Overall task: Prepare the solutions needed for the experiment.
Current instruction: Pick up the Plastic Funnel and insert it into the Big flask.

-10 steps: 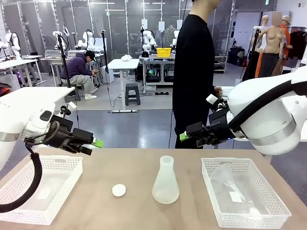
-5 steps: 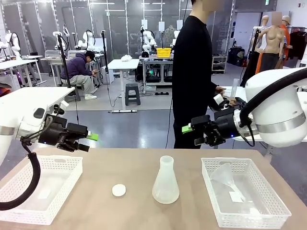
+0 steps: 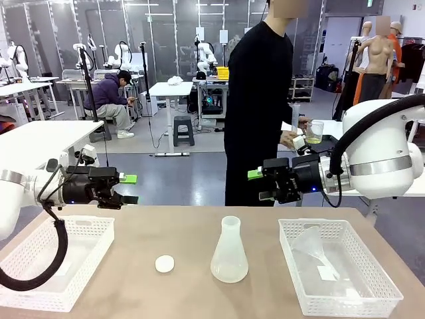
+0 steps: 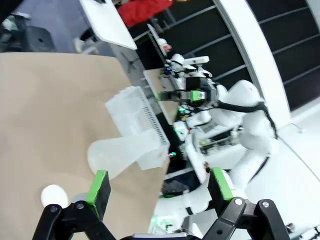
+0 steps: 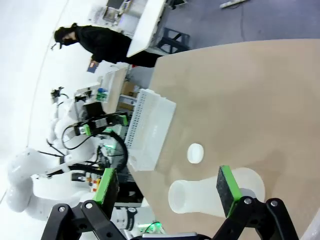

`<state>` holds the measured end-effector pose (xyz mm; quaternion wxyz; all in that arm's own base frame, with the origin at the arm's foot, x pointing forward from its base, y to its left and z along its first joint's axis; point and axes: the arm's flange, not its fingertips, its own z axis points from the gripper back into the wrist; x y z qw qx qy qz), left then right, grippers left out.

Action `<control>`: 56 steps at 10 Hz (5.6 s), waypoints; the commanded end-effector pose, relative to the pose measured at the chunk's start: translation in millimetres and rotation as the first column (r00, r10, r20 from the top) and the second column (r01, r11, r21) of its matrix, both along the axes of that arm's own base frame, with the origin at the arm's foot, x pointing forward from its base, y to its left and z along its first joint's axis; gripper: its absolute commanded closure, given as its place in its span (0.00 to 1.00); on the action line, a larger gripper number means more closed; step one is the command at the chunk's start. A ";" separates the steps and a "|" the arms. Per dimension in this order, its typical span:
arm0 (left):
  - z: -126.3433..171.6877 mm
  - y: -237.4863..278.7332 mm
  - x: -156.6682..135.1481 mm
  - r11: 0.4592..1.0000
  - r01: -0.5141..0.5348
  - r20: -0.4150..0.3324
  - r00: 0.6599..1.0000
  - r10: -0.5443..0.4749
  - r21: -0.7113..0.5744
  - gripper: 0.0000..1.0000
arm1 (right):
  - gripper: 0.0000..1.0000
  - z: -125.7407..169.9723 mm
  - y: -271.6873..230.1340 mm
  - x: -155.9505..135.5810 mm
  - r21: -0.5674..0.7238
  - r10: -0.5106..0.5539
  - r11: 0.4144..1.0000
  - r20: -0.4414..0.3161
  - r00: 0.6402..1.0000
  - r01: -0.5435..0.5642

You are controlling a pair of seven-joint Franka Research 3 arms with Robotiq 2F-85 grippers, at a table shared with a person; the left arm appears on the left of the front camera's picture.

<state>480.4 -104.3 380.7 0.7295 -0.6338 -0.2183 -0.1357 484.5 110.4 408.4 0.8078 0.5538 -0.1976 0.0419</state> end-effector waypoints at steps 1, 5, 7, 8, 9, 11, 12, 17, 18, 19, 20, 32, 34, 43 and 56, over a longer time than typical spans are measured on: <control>4.8 22.4 11.9 0.996 0.047 -0.041 0.998 -0.050 -0.082 0.00 | 0.00 -15.9 -9.1 14.9 0.168 0.045 0.985 -0.016 0.999 -0.042; 8.0 57.0 1.1 0.953 0.167 -0.164 0.964 -0.212 -0.252 0.00 | 0.00 -28.1 -39.3 12.3 0.369 0.083 0.928 -0.088 0.993 -0.045; 4.1 58.8 2.3 0.962 0.169 -0.239 0.946 -0.219 -0.214 0.00 | 0.00 -28.6 -45.7 9.5 0.411 0.104 0.911 -0.144 0.984 -0.036; 2.6 58.4 3.5 0.969 0.165 -0.278 0.937 -0.212 -0.183 0.00 | 0.00 -28.8 -46.5 8.2 0.410 0.100 0.912 -0.161 0.982 -0.026; 2.1 58.2 5.0 0.974 0.166 -0.299 0.932 -0.205 -0.153 0.00 | 0.00 -29.0 -46.8 7.2 0.419 0.104 0.908 -0.174 0.979 -0.022; 4.4 60.0 9.2 0.983 0.136 -0.277 0.946 -0.167 -0.127 0.00 | 0.00 -27.3 -47.9 3.9 0.423 0.104 0.906 -0.153 0.983 -0.030; -3.8 58.7 -0.4 0.971 0.152 -0.276 0.940 -0.200 -0.187 0.00 | 0.00 -27.3 -47.9 3.9 0.423 0.104 0.906 -0.153 0.983 -0.030; -3.8 58.7 -0.4 0.971 0.152 -0.276 0.940 -0.200 -0.187 0.00 | 0.00 20.6 -40.3 14.0 -0.032 0.298 0.954 -0.001 0.955 -0.298; -3.8 58.7 -0.4 0.971 0.152 -0.276 0.940 -0.200 -0.187 0.00 | 0.00 35.7 -39.6 16.7 -0.218 0.332 0.919 -0.020 0.943 -0.328; -3.8 58.7 -0.4 0.971 0.152 -0.276 0.940 -0.200 -0.187 0.00 | 0.00 45.3 -37.2 20.8 -0.386 0.384 0.848 -0.024 0.923 -0.363; -3.8 58.7 -0.4 0.971 0.152 -0.276 0.940 -0.200 -0.187 0.00 | 0.00 50.7 -32.8 22.2 -0.527 0.386 0.770 -0.063 0.920 -0.359; -3.8 58.7 -0.4 0.971 0.152 -0.276 0.940 -0.200 -0.187 0.00 | 0.00 54.1 -16.3 66.9 -0.860 0.762 0.096 -0.261 0.593 -0.502; -3.8 58.7 -0.4 0.971 0.152 -0.276 0.940 -0.200 -0.187 0.00 | 0.00 50.0 -9.4 74.7 -0.841 0.797 0.044 -0.296 0.527 -0.539; -3.8 58.7 -0.4 0.971 0.152 -0.276 0.940 -0.200 -0.187 0.00 | 0.00 36.0 -4.8 50.7 -0.908 0.924 -0.288 -0.346 0.159 -0.306; -3.8 58.7 -0.4 0.971 0.152 -0.276 0.940 -0.200 -0.187 0.00 | 0.00 4.6 4.4 76.5 -0.697 0.902 -0.366 -0.430 -0.050 -0.617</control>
